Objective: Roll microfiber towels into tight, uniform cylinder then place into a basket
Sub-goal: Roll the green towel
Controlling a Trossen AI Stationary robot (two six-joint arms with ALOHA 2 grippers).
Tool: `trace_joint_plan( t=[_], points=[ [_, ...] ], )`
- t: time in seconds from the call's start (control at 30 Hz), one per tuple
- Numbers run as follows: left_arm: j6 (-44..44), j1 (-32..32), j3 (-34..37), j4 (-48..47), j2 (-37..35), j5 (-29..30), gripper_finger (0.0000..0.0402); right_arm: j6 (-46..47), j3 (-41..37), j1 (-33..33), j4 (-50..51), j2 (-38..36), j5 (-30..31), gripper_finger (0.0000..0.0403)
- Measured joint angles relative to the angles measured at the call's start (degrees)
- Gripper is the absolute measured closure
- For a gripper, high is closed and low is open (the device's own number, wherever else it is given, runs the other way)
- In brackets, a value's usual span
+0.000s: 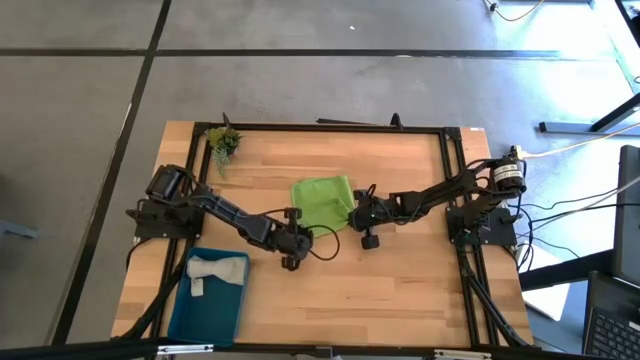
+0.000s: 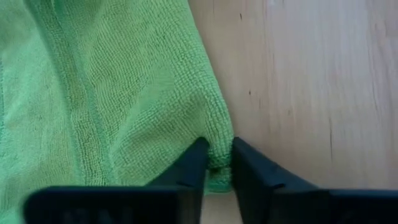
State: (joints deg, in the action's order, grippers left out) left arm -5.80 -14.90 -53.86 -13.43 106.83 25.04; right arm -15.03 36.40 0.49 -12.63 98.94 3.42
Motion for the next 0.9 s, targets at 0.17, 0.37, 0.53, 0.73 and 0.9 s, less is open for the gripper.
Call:
trace_joint_plan(
  t=[0.17,0.37,0.53,0.73,0.9],
  points=[
    [-0.9,0.16,-0.41,-0.63,-0.62,-0.94,0.0392,0.0,0.04,0.02,0.24,-0.02,0.0,0.0394],
    [-1.14,1.03,-3.98,-4.0,-2.18,-6.79,0.0399,0.01,0.07,0.02,0.83,-0.03,-0.01,0.0394],
    [-1.18,3.49,-9.08,-10.15,-2.95,-14.55,0.0401,-0.02,0.07,0.02,1.09,-0.04,-0.02,0.0394],
    [-3.79,8.54,-11.39,-10.85,-2.95,-23.71,0.0401,-0.04,0.07,0.02,1.22,-0.04,0.01,0.0394],
    [-4.29,12.99,-12.69,-13.67,-2.98,-28.19,0.0401,-0.13,0.07,0.02,1.25,-0.04,-0.04,0.0394]
  ],
)
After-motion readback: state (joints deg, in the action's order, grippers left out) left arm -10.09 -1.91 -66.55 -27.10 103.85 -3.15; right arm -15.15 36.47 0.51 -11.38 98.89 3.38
